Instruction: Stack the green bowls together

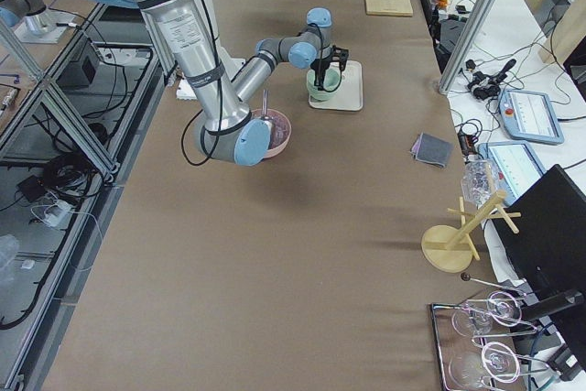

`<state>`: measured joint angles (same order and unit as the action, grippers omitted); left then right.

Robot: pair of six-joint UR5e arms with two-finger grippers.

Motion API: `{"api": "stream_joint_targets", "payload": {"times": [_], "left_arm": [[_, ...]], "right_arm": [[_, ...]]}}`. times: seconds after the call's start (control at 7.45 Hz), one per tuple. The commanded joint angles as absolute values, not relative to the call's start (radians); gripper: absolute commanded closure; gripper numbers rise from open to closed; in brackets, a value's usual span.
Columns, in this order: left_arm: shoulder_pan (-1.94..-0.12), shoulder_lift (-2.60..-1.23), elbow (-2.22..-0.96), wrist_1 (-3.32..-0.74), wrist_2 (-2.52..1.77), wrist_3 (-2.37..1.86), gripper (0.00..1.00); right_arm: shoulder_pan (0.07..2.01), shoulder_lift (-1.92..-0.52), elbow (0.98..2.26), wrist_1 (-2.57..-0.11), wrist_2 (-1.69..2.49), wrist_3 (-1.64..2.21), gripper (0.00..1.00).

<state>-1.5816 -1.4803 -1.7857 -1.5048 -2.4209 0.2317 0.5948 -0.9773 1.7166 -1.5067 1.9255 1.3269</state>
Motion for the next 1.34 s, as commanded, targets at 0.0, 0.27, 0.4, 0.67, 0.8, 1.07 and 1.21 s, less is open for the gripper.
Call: {"api": "stream_joint_targets", "payload": {"times": [0.0,0.27,0.4,0.67,0.8,1.07,1.21], "left_arm": [[-1.582,-1.480,-1.786,-1.505,-2.422,0.232,0.02],[-1.582,-1.480,-1.784,-1.505,-2.422,0.232,0.02],[-1.582,-1.480,-1.784,-1.505,-2.422,0.232,0.02],[-1.582,-1.480,-1.783,-1.505,-2.422,0.232,0.02],[-1.582,-1.482,-1.782,-1.505,-2.421,0.232,0.02],[-1.582,-1.482,-1.784,-1.505,-2.422,0.232,0.02],[-1.582,-1.482,-1.783,-1.505,-2.422,0.232,0.02]], "right_arm": [[0.594,-0.979,1.717,-1.506,1.925,1.324,1.00],[0.594,-0.980,1.717,-1.506,1.925,1.316,1.00],[0.594,-0.980,1.717,-1.506,1.925,1.315,1.00],[0.594,-0.980,1.717,-1.506,1.919,1.312,1.00],[0.594,-0.980,1.717,-1.506,1.916,1.312,1.00],[0.594,-0.980,1.717,-1.506,1.916,1.272,1.00],[0.594,-0.983,1.717,-1.506,1.914,1.237,0.38]]}}
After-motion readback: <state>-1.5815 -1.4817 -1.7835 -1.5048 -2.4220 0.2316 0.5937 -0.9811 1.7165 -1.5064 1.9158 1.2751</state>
